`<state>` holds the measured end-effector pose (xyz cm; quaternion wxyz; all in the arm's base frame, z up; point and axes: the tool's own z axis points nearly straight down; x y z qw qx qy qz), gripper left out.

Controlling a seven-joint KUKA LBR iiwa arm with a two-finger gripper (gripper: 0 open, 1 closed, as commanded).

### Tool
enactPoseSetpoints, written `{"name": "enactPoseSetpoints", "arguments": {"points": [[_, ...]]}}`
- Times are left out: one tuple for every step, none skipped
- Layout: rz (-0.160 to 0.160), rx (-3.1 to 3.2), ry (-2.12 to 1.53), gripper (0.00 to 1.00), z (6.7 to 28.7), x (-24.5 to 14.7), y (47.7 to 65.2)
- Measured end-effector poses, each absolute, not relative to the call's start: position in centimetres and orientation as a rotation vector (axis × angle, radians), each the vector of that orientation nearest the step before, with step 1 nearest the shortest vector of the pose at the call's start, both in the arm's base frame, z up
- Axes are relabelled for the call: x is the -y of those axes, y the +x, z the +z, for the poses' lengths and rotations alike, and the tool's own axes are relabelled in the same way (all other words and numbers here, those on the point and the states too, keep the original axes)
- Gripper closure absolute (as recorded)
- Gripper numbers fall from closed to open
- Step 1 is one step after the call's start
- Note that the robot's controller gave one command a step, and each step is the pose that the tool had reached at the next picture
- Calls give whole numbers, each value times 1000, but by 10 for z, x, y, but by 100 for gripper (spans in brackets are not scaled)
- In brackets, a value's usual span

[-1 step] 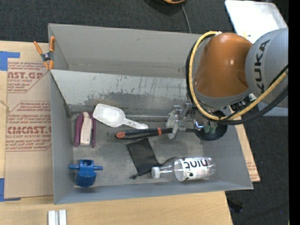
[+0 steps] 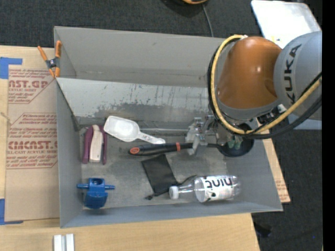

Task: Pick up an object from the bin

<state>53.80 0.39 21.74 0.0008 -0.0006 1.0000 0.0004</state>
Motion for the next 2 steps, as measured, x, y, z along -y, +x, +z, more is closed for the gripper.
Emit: {"name": "enactPoseSetpoints", "arguments": {"points": [[0,-3131,-167,0,173,-36,544],[0,-3121,-228,0,104,-36,569]]}}
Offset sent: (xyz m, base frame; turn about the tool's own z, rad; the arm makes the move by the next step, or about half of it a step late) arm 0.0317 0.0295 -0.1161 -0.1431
